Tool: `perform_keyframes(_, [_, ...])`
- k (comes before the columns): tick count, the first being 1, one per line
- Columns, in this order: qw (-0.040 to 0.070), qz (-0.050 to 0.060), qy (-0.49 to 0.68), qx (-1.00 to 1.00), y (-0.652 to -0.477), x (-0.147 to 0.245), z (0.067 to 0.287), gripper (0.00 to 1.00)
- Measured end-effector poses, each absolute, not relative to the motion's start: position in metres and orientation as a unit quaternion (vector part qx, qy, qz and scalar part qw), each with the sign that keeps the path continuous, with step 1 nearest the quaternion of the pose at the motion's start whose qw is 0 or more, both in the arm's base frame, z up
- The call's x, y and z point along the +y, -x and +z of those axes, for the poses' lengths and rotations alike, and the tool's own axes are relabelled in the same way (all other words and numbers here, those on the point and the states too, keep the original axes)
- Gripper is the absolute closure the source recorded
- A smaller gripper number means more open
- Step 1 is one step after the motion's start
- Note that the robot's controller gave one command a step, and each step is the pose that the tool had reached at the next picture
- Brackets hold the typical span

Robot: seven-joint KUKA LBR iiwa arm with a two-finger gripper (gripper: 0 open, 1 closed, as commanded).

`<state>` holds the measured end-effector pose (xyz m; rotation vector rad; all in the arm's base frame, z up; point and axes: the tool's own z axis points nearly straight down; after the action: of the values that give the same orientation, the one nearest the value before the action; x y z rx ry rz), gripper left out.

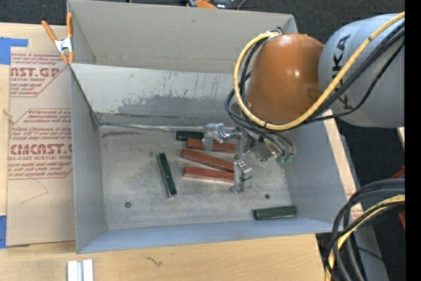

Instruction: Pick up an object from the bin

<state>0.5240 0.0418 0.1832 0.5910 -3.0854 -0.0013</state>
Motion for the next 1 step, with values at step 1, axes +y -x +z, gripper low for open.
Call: perform_keyframes(1, [0.0, -0.001, -0.074, -0.997, -0.515, 0.0426, 0.0678, 0.0])
